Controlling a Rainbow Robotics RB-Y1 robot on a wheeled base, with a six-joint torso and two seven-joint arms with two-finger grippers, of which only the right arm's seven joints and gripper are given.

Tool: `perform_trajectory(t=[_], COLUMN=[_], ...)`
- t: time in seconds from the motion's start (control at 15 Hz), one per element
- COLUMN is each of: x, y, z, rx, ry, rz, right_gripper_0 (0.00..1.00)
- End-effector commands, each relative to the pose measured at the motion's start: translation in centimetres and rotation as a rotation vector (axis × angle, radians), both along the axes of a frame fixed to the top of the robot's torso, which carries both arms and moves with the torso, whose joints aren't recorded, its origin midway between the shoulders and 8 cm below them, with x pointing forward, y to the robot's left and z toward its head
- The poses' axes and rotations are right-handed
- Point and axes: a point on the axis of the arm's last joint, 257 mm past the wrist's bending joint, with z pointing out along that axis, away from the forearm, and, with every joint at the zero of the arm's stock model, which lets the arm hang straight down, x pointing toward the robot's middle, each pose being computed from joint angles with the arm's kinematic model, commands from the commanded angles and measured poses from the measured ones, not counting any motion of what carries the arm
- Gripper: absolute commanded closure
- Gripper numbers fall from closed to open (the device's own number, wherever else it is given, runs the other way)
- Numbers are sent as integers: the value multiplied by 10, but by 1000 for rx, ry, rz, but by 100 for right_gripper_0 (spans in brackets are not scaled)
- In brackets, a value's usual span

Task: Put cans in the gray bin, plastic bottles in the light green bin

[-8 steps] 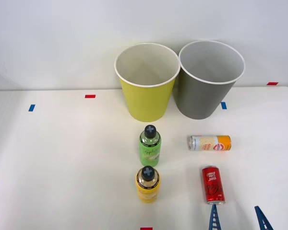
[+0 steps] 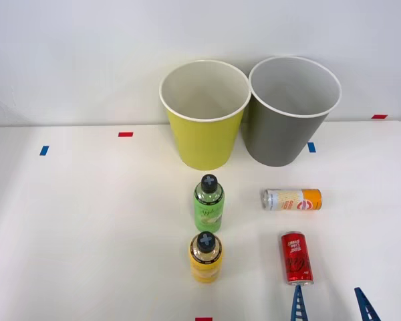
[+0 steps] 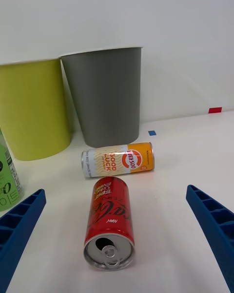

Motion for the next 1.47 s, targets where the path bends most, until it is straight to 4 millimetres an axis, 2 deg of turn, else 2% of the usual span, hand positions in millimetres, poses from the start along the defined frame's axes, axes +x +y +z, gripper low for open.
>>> perform_trajectory(t=[0.07, 1.47], x=[0, 0], y=[0, 0], z=[0, 0], rx=[0, 0], ry=[0, 0], rz=[0, 0], right_gripper_0=[0, 0])
